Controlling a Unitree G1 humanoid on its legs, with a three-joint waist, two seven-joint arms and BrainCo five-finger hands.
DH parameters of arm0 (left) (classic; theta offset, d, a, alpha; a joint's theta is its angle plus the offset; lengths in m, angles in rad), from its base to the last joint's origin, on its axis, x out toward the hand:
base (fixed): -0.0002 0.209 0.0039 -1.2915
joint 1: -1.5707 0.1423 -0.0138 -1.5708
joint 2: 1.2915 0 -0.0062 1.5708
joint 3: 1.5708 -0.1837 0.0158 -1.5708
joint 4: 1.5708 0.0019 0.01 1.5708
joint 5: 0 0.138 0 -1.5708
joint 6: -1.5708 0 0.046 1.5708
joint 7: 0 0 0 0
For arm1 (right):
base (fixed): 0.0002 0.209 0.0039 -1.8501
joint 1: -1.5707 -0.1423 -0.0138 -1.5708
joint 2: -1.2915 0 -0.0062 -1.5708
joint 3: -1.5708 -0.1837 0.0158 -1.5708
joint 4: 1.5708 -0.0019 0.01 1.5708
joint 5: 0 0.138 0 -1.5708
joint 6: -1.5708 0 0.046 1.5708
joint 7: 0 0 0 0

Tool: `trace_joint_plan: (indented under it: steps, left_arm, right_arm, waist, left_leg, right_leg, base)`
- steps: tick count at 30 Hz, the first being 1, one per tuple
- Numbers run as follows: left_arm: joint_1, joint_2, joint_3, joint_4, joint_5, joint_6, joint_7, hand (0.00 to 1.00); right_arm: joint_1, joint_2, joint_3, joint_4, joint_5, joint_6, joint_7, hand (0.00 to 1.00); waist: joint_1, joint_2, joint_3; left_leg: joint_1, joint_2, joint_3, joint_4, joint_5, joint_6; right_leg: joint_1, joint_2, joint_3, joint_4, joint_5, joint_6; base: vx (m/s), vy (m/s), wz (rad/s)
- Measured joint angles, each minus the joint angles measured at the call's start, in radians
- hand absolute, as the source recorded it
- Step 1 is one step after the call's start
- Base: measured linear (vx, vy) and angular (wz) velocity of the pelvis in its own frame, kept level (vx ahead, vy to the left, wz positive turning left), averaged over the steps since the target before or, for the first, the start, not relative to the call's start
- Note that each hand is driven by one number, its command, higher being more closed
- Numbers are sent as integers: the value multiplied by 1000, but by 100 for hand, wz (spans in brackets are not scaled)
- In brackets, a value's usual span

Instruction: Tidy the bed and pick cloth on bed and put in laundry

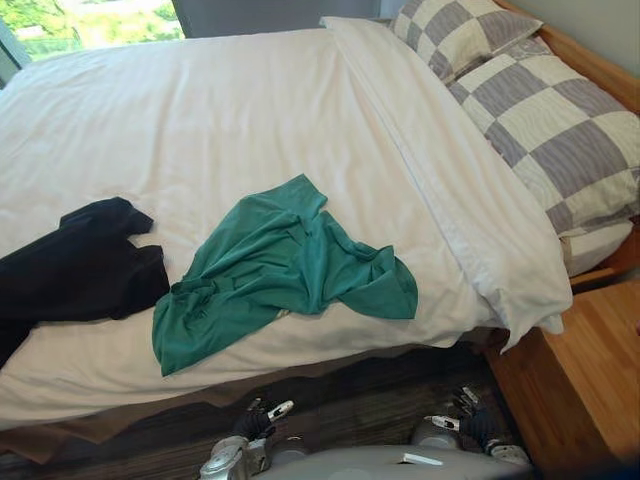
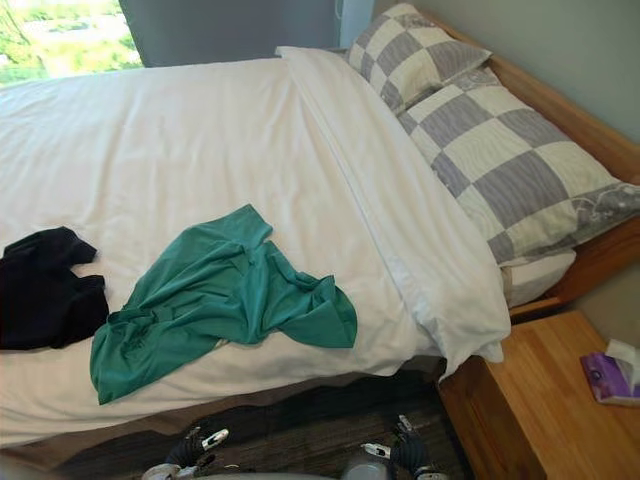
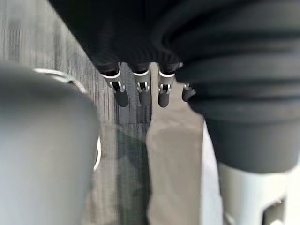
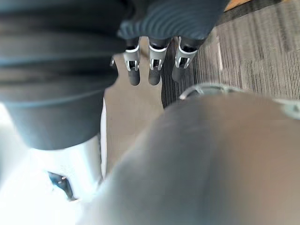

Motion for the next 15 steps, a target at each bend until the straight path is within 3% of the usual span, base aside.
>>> trace_joint_plan:
  steps: [3, 5, 7, 8, 9, 12, 15]
  left_arm:
    - [-7, -8, -33, -9, -4, 0, 26, 0]
    - [-10, -10, -38, -32, -69, 2, 30, 0]
    - [-8, -13, -42, -70, -191, 3, 10, 0]
    - [-7, -17, -42, -80, -227, 3, -11, 0]
    - [-4, -24, -42, -86, -238, 1, -29, 0]
    - [3, -24, -30, -85, -204, -6, -78, 0]
    - [12, -18, -18, -80, -195, -7, -99, 0]
  right_arm:
    - [-14, -18, 57, -1, -29, -9, 7, 0]
    - [-29, -37, 97, -10, -21, -1, 20, 0]
    - [-30, -58, 136, -23, 14, 43, 27, 0]
    - [-34, -70, 151, -27, 36, 73, 22, 0]
    - [-34, -72, 153, -28, 57, 106, 9, 0]
    - [-34, -73, 123, -32, 145, 202, -36, 0]
    - [-40, -51, 63, -48, 198, 227, -42, 0]
  waist:
    - [-2, -1, 5]
    - [-1, 6, 14]
    - [12, 15, 30]
    - [26, 33, 34]
    - [28, 32, 37]
    - [29, 42, 33]
    - [22, 40, 36]
  left_leg:
    - [-6, -30, -24, 27, 4, 2]
    - [-59, -10, -61, 124, -19, -6]
    - [-137, 16, -84, 289, -26, -14]
    - [-178, 28, -79, 357, -12, -35]
    - [-192, 34, -73, 373, 5, -49]
    - [-165, 3, -37, 253, 17, -48]
    - [-152, 10, 17, 228, -22, -13]
  right_leg:
    - [68, -10, -16, -95, -46, -6]
    - [92, -8, -48, -117, -55, -4]
    - [109, -4, -77, -117, -66, -6]
    - [125, -4, -94, -125, -66, -10]
    - [135, -12, -111, -133, -61, -7]
    - [119, -45, -138, -143, -36, 8]
    - [104, -88, -128, -118, -23, 9]
  base:
    - [-67, -42, 21]
    - [-100, -70, 51]
    - [-140, -44, 49]
    - [-84, -43, 38]
    - [-57, -27, 45]
    - [-1, 41, 25]
    - [43, 127, -6]
